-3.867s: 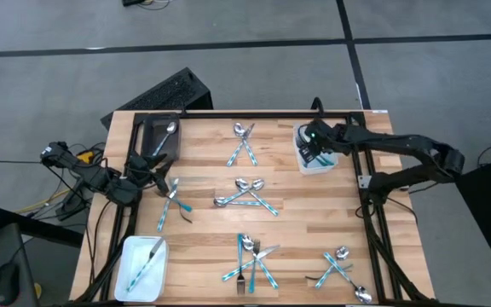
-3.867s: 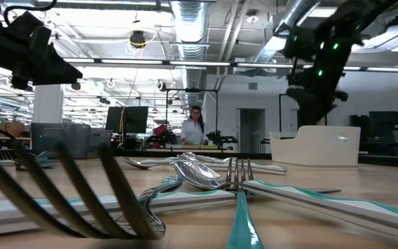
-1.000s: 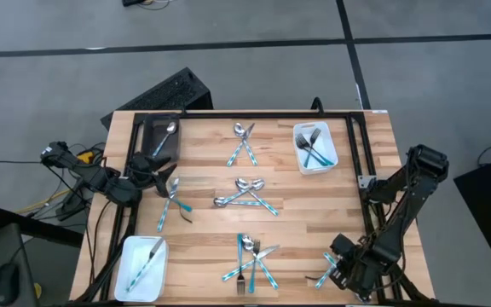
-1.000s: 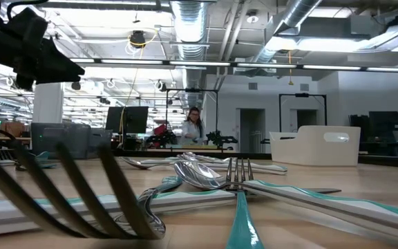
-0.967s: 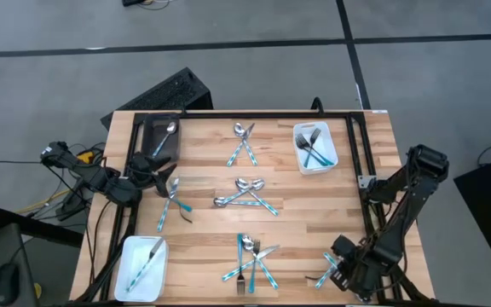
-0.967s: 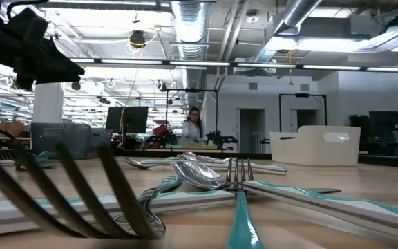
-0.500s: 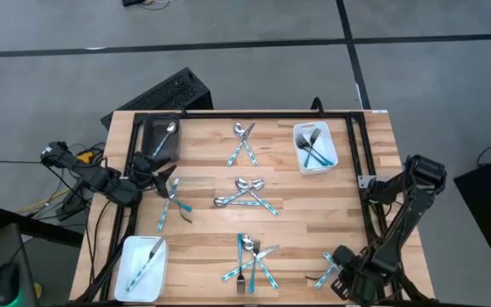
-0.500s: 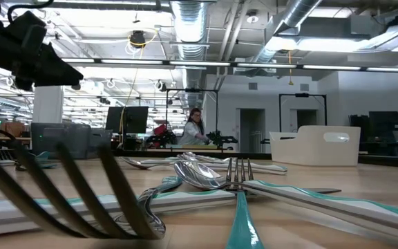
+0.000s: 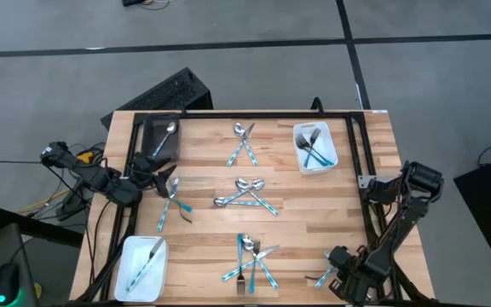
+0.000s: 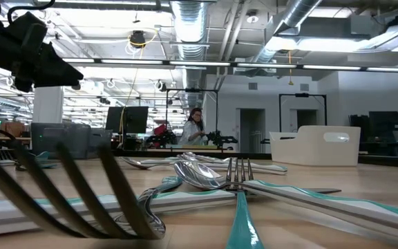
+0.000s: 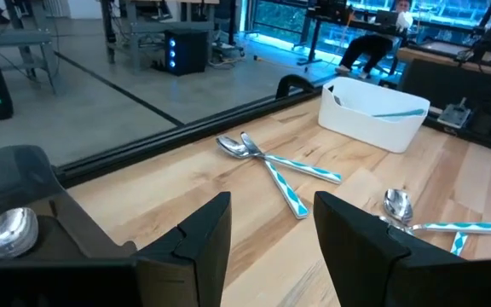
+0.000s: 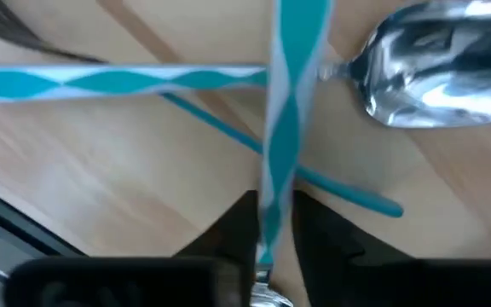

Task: Sort silverware by color (type)
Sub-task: Put the light blue spoon into the black bin

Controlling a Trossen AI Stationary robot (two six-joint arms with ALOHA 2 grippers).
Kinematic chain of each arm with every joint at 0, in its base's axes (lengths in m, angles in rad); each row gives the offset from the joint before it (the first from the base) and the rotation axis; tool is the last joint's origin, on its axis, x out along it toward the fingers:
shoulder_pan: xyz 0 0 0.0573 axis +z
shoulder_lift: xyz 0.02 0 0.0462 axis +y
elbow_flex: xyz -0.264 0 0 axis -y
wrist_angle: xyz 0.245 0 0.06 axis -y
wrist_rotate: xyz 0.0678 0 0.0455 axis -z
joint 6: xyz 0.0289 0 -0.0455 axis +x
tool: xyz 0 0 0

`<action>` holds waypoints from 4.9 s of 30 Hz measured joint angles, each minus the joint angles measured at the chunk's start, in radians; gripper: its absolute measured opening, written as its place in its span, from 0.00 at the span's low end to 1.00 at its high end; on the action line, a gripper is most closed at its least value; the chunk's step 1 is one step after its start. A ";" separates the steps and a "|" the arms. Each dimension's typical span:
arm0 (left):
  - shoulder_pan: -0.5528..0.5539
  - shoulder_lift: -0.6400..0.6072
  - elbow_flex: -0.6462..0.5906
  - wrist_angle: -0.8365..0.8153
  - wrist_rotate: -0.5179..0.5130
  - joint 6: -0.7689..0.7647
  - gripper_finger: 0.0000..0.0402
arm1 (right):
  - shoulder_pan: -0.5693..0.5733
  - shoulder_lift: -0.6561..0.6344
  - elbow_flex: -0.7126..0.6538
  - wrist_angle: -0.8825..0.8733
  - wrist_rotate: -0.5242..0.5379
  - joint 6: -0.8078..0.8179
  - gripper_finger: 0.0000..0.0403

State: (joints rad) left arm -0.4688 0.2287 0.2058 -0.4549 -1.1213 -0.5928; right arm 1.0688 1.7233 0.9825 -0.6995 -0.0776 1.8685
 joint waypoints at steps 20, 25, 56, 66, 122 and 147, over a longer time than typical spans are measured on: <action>0.000 0.000 0.000 0.162 -0.007 0.049 0.39 | -0.128 -0.003 0.118 -0.274 0.295 -0.311 0.12; 0.000 0.030 0.000 0.276 0.002 0.149 0.39 | -0.175 -0.004 0.206 -0.355 0.676 -0.475 0.12; 0.306 0.801 0.007 1.316 0.819 0.634 0.39 | -0.810 -0.132 0.216 0.560 0.689 -1.719 0.12; 0.315 1.033 0.250 1.325 0.887 0.857 0.39 | -0.907 -0.090 0.212 0.652 0.547 -1.746 0.12; 0.872 0.801 0.642 -0.029 0.482 0.701 0.08 | -0.856 -0.055 0.173 0.559 0.705 -1.604 0.33; 1.431 0.998 0.642 -0.265 0.904 0.611 0.08 | -0.874 -0.055 0.155 0.565 0.706 -1.572 0.33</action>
State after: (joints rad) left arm 0.9623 1.2269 0.8482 -0.7202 -0.2176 0.0184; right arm 0.1946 1.6684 1.1378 -0.1344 0.6281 0.2969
